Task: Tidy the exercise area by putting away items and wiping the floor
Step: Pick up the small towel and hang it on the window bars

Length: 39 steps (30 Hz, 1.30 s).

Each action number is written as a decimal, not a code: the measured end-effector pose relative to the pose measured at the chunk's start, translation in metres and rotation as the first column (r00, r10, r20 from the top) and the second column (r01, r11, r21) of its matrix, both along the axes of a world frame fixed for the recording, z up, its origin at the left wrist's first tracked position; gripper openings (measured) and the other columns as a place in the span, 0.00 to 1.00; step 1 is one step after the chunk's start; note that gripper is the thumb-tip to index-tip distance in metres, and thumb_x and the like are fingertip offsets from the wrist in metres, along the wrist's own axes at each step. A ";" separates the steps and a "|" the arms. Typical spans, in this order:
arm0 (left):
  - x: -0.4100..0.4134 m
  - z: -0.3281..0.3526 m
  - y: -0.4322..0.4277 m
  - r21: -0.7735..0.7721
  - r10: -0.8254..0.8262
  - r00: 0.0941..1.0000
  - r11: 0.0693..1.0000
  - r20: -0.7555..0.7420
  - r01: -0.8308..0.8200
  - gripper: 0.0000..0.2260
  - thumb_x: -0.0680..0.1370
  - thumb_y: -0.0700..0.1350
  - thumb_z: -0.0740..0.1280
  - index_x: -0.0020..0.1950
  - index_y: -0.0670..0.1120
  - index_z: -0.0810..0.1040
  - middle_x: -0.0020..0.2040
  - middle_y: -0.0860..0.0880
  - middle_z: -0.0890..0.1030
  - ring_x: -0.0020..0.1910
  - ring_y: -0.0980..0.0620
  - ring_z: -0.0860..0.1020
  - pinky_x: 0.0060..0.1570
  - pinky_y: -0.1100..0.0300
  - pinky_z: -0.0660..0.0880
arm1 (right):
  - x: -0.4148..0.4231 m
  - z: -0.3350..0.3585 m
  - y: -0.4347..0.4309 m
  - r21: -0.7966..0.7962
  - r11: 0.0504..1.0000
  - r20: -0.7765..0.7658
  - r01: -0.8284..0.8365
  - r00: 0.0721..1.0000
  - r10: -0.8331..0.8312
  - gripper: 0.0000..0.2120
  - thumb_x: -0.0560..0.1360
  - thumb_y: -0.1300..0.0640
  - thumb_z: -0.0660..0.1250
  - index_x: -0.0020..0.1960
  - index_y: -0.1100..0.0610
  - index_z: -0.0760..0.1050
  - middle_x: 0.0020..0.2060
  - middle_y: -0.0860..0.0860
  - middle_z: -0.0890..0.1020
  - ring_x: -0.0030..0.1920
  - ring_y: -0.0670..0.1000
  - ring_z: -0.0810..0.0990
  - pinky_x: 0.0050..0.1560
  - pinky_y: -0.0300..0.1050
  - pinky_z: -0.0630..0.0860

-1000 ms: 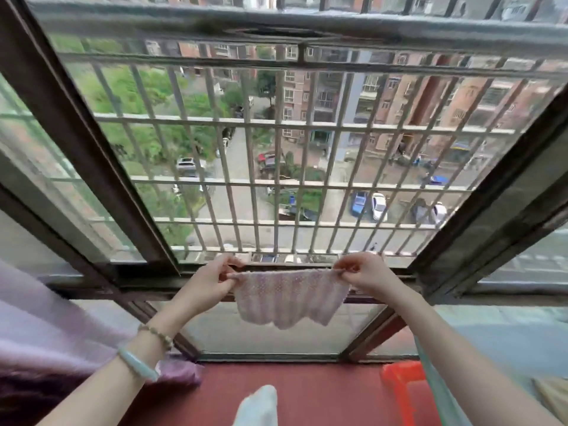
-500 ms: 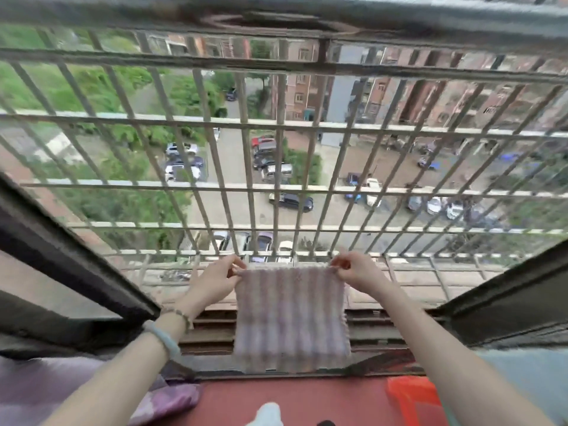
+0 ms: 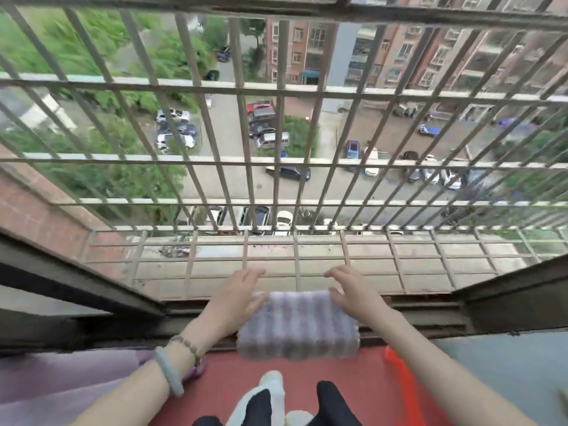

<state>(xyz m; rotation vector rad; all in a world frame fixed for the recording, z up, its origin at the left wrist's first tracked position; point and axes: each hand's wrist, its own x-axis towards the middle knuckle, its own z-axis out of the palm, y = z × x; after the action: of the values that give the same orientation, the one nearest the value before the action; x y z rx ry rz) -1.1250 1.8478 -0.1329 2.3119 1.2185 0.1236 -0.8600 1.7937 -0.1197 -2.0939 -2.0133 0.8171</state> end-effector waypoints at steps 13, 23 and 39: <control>0.004 -0.048 -0.075 0.168 -0.097 0.950 0.974 -0.298 0.152 0.31 0.80 0.63 0.43 0.76 0.46 0.56 0.78 0.45 0.50 0.77 0.46 0.48 0.72 0.46 0.49 | -0.028 -0.050 -0.076 0.071 0.983 0.302 -0.172 0.942 0.143 0.28 0.80 0.40 0.44 0.77 0.50 0.49 0.74 0.58 0.60 0.75 0.59 0.50 0.71 0.58 0.51; 0.086 0.035 -0.077 0.232 -0.369 0.930 0.904 0.000 0.359 0.24 0.81 0.60 0.46 0.59 0.49 0.76 0.58 0.49 0.79 0.56 0.53 0.74 0.57 0.60 0.68 | 0.007 0.036 -0.127 0.134 0.954 -0.196 0.268 0.951 -0.240 0.23 0.74 0.56 0.63 0.69 0.55 0.69 0.68 0.54 0.70 0.70 0.50 0.64 0.66 0.32 0.54; 0.328 0.077 -0.214 0.024 -0.650 0.589 0.681 0.481 0.732 0.26 0.72 0.62 0.62 0.64 0.48 0.74 0.62 0.53 0.74 0.61 0.59 0.72 0.60 0.64 0.69 | 0.146 0.104 -0.390 0.069 0.419 -0.417 0.906 0.407 -0.812 0.22 0.73 0.60 0.68 0.66 0.50 0.72 0.59 0.47 0.78 0.60 0.42 0.75 0.61 0.36 0.69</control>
<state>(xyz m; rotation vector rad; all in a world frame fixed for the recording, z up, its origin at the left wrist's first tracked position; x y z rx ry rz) -0.7967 1.6339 -0.0560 2.2440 0.0253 0.2438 -0.7138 1.4036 -0.0158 -2.1909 -0.5546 0.5261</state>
